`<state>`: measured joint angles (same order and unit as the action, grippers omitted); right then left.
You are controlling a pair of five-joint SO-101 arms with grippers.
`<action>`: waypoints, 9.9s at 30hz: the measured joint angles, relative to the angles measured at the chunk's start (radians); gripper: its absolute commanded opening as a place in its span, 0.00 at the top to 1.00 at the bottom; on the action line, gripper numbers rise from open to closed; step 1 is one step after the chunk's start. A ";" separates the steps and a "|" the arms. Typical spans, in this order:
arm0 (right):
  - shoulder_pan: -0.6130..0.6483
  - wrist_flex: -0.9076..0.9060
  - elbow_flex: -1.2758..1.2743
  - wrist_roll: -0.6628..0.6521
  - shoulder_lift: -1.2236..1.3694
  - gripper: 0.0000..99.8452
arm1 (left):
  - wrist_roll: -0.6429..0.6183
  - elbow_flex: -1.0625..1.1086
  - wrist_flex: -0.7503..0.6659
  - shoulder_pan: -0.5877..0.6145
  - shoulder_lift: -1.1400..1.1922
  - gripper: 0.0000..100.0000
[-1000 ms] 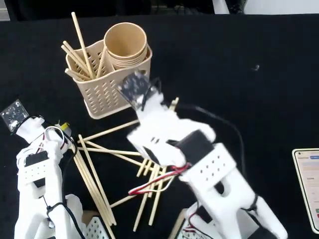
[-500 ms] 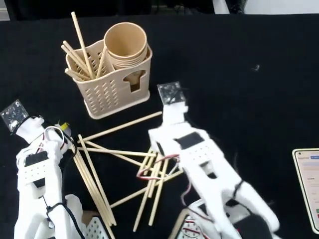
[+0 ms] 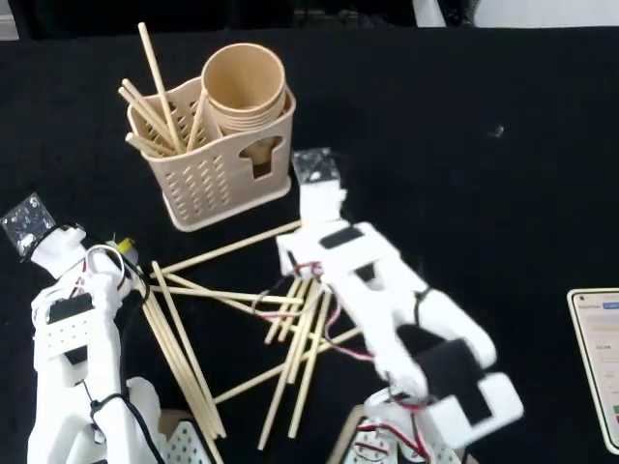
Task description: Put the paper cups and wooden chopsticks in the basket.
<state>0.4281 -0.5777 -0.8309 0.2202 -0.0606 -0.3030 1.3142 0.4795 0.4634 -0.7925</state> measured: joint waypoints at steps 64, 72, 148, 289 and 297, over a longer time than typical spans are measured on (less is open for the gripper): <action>0.209 0.241 0.439 -0.235 -0.678 0.99 | 0.000 0.000 0.000 0.000 0.000 0.77; 0.249 0.609 0.497 -0.235 -0.307 0.99 | 0.000 0.000 0.000 0.000 0.000 0.77; -0.190 -0.460 0.167 -0.523 0.109 0.99 | 0.000 0.002 0.000 0.002 0.000 0.77; 0.381 -0.462 -0.516 -1.103 -0.750 0.80 | 0.000 0.002 0.000 0.000 0.000 0.77; 0.353 -0.635 -0.416 -1.151 -0.730 0.77 | 0.000 0.002 0.000 0.000 0.000 0.77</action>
<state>0.7810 -1.2129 -1.2467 -0.9306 -0.7910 -0.3030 1.3157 0.4795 0.4634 -0.7925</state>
